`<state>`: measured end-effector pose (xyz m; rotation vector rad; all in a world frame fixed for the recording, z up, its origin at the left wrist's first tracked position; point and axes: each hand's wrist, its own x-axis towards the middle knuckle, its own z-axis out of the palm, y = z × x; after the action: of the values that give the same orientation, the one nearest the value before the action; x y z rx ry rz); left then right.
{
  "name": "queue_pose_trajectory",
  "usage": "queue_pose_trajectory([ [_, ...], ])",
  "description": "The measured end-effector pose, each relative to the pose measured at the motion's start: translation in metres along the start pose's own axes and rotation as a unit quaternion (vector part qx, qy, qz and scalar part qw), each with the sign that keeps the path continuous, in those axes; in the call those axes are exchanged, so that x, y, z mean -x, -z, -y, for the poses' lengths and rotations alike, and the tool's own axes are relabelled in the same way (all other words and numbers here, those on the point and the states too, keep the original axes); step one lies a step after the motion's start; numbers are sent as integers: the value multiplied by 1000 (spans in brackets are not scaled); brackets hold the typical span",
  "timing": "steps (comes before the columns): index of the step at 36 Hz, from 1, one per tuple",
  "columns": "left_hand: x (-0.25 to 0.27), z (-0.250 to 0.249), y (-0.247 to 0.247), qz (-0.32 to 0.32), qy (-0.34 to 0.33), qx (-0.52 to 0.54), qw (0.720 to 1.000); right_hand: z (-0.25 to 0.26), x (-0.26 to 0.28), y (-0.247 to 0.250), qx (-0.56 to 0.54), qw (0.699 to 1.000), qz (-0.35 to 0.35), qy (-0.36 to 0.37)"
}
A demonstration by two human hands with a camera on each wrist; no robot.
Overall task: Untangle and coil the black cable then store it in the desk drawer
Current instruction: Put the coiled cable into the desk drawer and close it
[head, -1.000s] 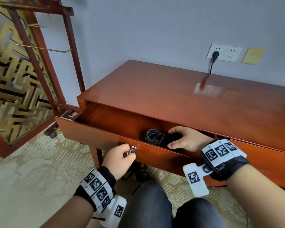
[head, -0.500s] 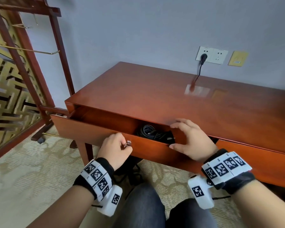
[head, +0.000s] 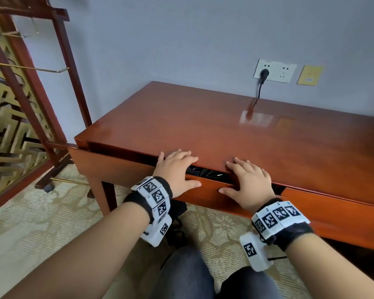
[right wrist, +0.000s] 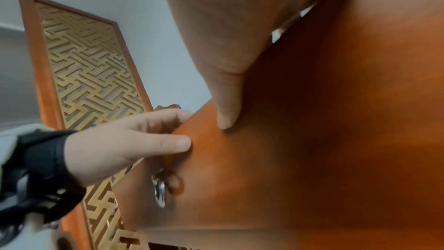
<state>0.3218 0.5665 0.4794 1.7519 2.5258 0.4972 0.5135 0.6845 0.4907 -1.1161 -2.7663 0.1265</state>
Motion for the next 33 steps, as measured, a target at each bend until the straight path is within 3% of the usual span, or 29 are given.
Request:
queue_pose_trajectory([
  [5, -2, -7, -12, -95, 24, -4, 995, 8, -5, -6, 28, 998, -58, -16],
  [9, -7, -8, -16, -132, 34, -11, 991, 11, -9, -11, 38, 995, -84, -32],
  [15, -12, -7, -17, -144, 36, -25, 989, 9, -12, -14, 40, 994, -98, -34],
  [22, -13, -9, -10, -116, 50, -21, 992, 11, -17, -2, 29, 997, -61, -37],
  [25, -19, -13, 1, -75, 57, -20, 995, 8, -18, 6, 24, 999, -30, -24],
  [33, -60, -30, 53, 174, 57, -77, 980, -18, -52, 52, -96, 988, 124, 13],
])
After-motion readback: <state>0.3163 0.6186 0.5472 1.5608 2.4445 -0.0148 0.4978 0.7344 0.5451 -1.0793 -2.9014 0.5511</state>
